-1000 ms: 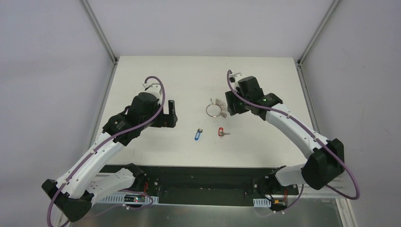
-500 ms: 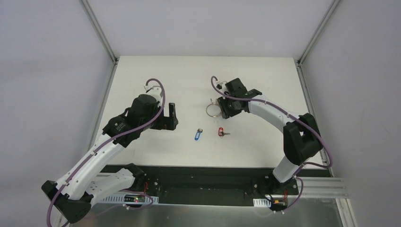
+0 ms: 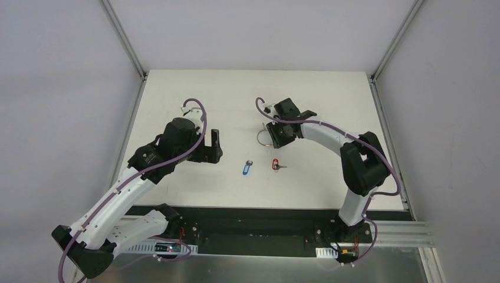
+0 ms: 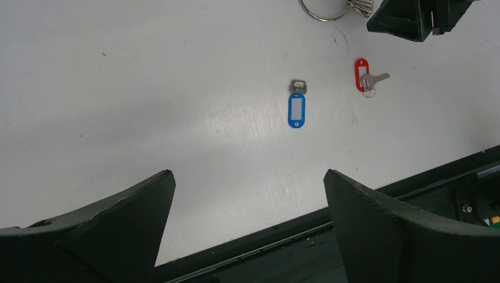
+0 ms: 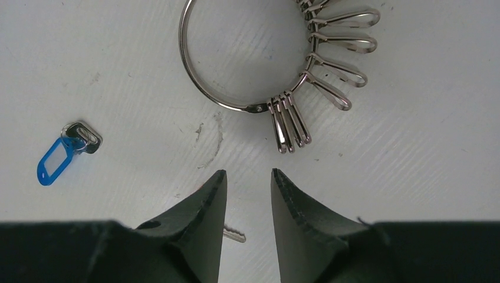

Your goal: Put the keys on the keyring

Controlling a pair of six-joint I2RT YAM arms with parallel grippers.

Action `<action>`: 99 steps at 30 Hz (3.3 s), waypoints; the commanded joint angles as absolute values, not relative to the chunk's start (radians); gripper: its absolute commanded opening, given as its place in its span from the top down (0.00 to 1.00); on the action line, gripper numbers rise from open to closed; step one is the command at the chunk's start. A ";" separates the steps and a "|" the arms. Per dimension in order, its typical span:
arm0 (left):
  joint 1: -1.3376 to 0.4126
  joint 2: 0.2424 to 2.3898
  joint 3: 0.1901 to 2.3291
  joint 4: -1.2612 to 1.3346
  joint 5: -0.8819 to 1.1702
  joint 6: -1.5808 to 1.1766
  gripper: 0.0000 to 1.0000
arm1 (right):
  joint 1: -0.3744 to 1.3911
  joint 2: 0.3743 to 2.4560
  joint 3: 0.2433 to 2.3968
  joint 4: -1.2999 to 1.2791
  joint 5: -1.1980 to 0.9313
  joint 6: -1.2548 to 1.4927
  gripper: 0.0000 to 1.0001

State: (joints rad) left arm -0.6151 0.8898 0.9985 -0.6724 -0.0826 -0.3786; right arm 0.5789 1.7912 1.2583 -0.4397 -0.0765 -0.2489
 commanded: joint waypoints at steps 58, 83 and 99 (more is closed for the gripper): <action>-0.581 0.899 0.996 -0.673 -0.046 -0.364 0.00 | 0.586 1.923 1.330 -0.426 0.036 -0.320 0.84; -0.580 0.849 1.019 -0.639 0.174 -0.267 0.00 | 0.625 1.754 1.610 -0.942 -0.119 -0.158 1.00; -0.581 0.804 1.047 -0.417 0.515 -0.266 0.00 | 0.688 1.778 1.963 -1.306 -0.302 -0.034 1.00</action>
State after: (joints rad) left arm -0.5873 0.8265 1.0451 -0.5751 0.4038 -0.2722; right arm 0.6579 1.7962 1.8595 -1.1732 -0.2180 -0.0929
